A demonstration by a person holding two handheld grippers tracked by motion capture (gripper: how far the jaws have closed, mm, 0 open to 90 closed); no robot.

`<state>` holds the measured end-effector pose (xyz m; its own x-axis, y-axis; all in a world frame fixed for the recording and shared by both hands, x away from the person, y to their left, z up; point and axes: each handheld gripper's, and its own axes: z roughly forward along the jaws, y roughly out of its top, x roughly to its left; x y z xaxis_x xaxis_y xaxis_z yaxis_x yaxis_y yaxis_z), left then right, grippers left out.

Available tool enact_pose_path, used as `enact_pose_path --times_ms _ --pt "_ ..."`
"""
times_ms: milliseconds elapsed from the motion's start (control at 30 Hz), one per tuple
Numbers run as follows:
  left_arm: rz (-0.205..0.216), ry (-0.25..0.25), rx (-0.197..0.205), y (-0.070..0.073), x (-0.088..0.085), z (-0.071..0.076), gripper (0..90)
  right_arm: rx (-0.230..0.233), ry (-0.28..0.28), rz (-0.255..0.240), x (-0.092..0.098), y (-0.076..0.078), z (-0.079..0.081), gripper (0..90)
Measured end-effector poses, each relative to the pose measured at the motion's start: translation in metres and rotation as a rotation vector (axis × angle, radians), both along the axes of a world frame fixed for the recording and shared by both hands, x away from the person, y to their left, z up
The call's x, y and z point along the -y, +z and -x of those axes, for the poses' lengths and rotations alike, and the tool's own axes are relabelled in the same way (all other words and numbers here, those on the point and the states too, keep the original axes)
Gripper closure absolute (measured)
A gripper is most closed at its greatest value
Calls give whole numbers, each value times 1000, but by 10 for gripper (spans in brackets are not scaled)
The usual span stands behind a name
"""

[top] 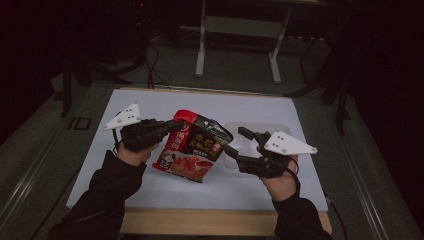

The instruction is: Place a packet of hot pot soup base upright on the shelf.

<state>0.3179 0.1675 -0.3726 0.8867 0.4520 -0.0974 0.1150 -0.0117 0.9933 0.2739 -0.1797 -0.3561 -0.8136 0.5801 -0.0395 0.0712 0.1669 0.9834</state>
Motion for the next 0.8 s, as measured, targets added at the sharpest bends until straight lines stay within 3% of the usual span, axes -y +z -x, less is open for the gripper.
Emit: enact_pose_path --times_ms 167,300,400,633,800 --pt "35 -32 -3 -1 5 1 884 -31 19 3 -13 -4 -8 424" --pt "49 -43 -8 -1 8 2 883 -40 42 24 -17 -6 -13 603" --pt "49 -39 -13 -3 8 1 882 -99 69 9 -17 -6 -16 694" --pt "41 -34 -40 -8 7 -5 880 -113 15 71 -24 -2 -11 751" --pt "56 -43 -39 -5 6 -4 874 -111 -3 61 -26 4 -8 759"
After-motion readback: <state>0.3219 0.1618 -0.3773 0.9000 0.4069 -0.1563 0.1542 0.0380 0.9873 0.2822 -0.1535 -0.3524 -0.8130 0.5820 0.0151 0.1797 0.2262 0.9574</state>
